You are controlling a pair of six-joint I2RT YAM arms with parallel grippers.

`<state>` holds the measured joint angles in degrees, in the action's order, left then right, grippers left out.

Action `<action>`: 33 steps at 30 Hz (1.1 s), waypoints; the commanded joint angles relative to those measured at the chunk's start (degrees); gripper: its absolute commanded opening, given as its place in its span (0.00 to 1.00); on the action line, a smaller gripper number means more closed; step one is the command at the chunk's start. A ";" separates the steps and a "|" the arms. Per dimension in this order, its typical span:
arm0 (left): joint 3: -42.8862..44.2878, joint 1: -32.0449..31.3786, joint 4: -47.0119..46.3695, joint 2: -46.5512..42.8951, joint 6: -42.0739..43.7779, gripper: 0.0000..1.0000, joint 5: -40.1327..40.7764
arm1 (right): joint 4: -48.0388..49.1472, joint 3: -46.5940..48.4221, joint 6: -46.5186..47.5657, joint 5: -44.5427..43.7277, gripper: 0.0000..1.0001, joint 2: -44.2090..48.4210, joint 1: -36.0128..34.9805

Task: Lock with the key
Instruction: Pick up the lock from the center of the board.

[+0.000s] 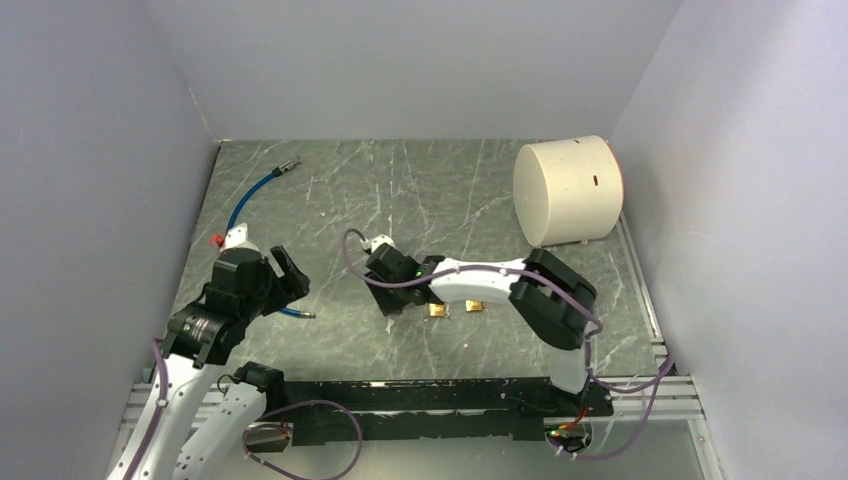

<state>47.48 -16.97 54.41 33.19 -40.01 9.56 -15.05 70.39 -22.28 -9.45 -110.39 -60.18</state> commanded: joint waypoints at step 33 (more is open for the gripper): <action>-12.93 1.94 -52.95 25.96 -9.53 0.57 -64.56 | 15.48 -20.58 -6.89 16.39 0.00 41.16 -0.02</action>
<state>34.70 -15.22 9.87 57.74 -46.54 -48.42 -2.68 47.11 -29.78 6.74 -71.11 -60.18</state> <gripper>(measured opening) 0.593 0.524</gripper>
